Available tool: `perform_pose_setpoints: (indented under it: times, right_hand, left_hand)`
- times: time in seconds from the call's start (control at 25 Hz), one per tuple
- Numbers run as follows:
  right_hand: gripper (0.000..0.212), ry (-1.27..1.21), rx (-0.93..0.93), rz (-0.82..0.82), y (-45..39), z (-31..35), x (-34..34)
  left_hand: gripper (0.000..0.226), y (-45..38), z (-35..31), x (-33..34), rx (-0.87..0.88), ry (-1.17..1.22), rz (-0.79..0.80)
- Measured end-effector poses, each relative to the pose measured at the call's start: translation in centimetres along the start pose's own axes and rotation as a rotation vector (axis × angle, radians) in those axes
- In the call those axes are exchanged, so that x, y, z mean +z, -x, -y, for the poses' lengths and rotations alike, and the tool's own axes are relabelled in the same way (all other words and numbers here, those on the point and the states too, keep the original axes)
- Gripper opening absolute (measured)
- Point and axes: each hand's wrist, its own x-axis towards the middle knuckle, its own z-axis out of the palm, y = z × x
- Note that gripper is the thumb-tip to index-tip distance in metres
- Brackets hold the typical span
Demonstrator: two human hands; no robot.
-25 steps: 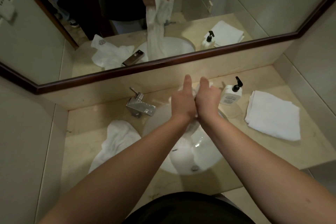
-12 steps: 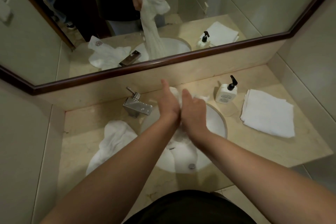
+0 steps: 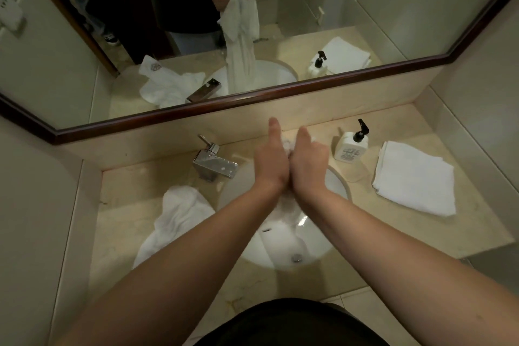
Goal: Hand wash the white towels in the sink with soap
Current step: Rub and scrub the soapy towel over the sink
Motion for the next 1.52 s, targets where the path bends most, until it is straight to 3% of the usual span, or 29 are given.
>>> perform_pose_setpoints:
  times: [0.12,0.24,0.4,0.56,0.72,0.84,1.0,1.16,1.28,1.36,1.44,1.52]
  right_hand:
    - [0.052,0.039,-0.071,0.076,2.3,-0.8,0.9]
    - [0.053,-0.059,0.046,-0.044,0.1,-0.5,0.8]
    - [0.049,0.054,-0.081,0.112,2.5,-0.5,1.0]
    - [0.049,-0.099,0.073,-0.064,-0.1,0.0,1.2]
    - [0.045,0.008,0.006,0.086,1.8,-0.3,1.8]
    - [0.048,-0.149,0.135,-0.063,-0.4,0.3,1.5]
    - [0.048,-0.055,0.046,0.064,1.4,-0.3,1.7]
    - [0.047,-0.185,0.136,-0.092,-0.1,0.2,1.3]
    - [0.049,-0.104,0.045,0.021,2.2,0.2,1.7]
    - [0.048,-0.099,0.032,0.002,1.2,0.5,1.6]
    - [0.046,-0.087,0.052,-0.021,0.2,0.9,1.4]
    - [0.045,-0.046,-0.003,0.015,1.0,0.7,1.6]
  left_hand:
    - [0.068,-1.3,0.5,-1.0,-0.189,0.162,0.018]
    - [0.066,0.0,1.1,-0.7,-0.081,0.043,0.020]
    - [0.074,-0.9,0.4,-1.6,-0.180,0.176,-0.015]
    - [0.062,0.6,0.5,-1.0,0.016,0.026,0.013]
    - [0.061,-0.4,-0.8,-1.6,-0.119,0.135,-0.038]
    - [0.063,0.6,-0.4,-0.7,0.063,-0.035,0.006]
    - [0.061,-0.4,-1.5,-1.0,-0.026,0.040,-0.057]
    - [0.068,0.3,-0.4,-1.0,0.099,-0.132,0.057]
    - [0.075,-0.6,-1.0,-1.7,0.004,-0.036,0.012]
    - [0.062,0.0,-0.8,-1.5,0.043,-0.058,-0.007]
    - [0.063,0.4,-0.4,-1.2,0.100,-0.084,0.031]
    - [0.067,0.1,-1.2,-1.4,0.021,-0.021,0.010]
